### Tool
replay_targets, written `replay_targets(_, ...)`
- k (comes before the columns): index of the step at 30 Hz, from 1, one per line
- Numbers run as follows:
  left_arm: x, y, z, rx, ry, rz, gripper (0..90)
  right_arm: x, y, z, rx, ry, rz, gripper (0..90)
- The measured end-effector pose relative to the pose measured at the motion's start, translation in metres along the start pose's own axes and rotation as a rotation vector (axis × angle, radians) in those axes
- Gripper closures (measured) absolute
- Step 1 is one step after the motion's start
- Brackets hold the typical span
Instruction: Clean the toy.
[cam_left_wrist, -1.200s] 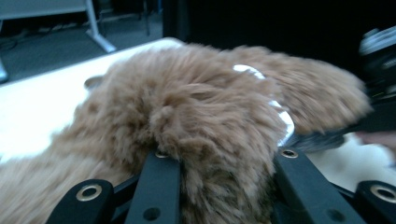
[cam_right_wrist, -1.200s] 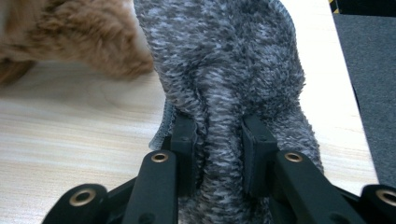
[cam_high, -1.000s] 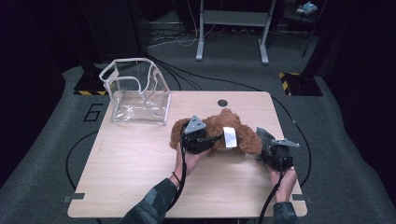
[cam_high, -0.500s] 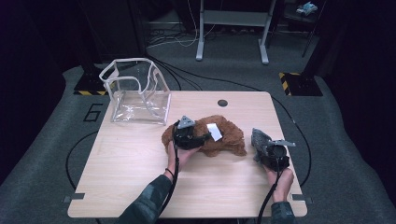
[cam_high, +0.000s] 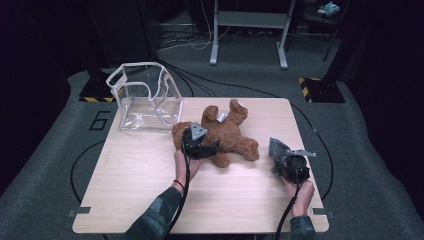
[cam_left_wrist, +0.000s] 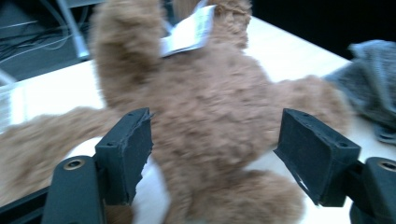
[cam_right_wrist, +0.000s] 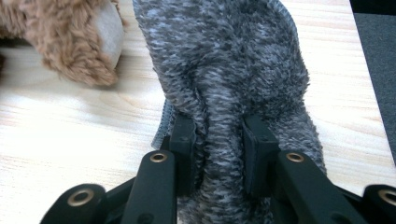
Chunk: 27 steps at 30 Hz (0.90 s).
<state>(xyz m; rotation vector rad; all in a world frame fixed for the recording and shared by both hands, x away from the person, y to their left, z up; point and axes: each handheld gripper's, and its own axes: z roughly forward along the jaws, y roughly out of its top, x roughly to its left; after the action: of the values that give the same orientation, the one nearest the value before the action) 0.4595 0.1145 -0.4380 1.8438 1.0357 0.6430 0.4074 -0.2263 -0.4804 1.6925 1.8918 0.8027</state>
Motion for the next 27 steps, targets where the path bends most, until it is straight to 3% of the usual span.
replay_targets(7, 0.015, 0.000, 0.004, 0.040, 0.149, -0.021, 20.7, 0.003, 0.001, 0.000, 0.004, 0.005, -0.001, 69.6)
replay_targets(9, 0.020, -0.002, 0.009, 0.071, 0.176, -0.024, 19.7, 0.003, 0.001, 0.000, 0.000, 0.006, -0.014, 69.7)
replay_targets(13, 0.026, -0.009, 0.020, 0.144, 0.190, -0.010, 22.1, 0.003, 0.001, -0.001, 0.004, 0.007, -0.003, 69.7)
replay_targets(14, 0.026, -0.011, 0.022, 0.139, 0.192, -0.001, 23.9, 0.003, 0.001, 0.000, -0.001, 0.007, -0.004, 69.7)
replay_targets(19, 0.025, -0.018, 0.025, 0.136, 0.163, 0.029, 46.5, 0.001, 0.001, -0.002, -0.003, 0.006, -0.007, 70.0)
replay_targets(21, 0.024, -0.018, 0.024, 0.127, 0.143, 0.036, 50.2, 0.002, 0.002, -0.004, -0.015, 0.007, -0.003, 70.5)
replay_targets(27, 0.027, -0.019, 0.020, 0.081, 0.046, 0.005, 53.1, 0.006, 0.010, -0.016, -0.048, 0.011, -0.026, 71.2)
